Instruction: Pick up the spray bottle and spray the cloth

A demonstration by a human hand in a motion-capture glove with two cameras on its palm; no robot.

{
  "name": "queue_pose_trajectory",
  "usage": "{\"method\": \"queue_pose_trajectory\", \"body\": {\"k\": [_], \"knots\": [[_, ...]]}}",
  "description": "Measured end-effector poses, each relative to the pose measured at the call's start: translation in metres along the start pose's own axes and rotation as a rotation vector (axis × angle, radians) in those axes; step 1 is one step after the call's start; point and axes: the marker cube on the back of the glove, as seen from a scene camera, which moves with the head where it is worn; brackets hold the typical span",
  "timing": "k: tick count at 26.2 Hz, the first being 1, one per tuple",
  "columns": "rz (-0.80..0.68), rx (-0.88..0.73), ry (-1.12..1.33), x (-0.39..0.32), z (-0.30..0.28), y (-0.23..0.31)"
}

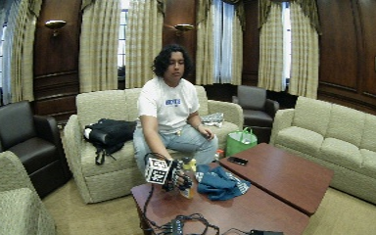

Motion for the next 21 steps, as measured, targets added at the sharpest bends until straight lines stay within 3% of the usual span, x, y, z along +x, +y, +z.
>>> {"method": "queue_pose_trajectory", "body": {"k": [12, 21], "knots": [[0.018, 0.005, -0.006, -0.003, 0.012, -0.027], [0.031, 0.099, -0.081, -0.008, 0.014, -0.037]]}}
